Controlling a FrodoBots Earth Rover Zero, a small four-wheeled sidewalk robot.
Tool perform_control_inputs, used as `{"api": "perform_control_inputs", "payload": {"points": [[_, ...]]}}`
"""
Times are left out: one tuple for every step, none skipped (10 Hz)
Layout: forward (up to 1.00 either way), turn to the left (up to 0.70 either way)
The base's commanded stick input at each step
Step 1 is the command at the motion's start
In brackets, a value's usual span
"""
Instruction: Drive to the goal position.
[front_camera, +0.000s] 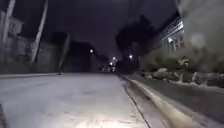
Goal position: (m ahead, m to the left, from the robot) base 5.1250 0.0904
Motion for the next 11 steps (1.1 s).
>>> {"api": "perform_control_inputs", "payload": {"points": [[0.70, 0.00], [0.70, 0.00], [0.70, 0.00], [0.70, 0.00], [0.70, 0.00], [0.70, 0.00], [0.70, 0.00], [0.70, -0.07], [0.70, -0.18], [0.70, -0.29], [0.70, -0.21]]}}
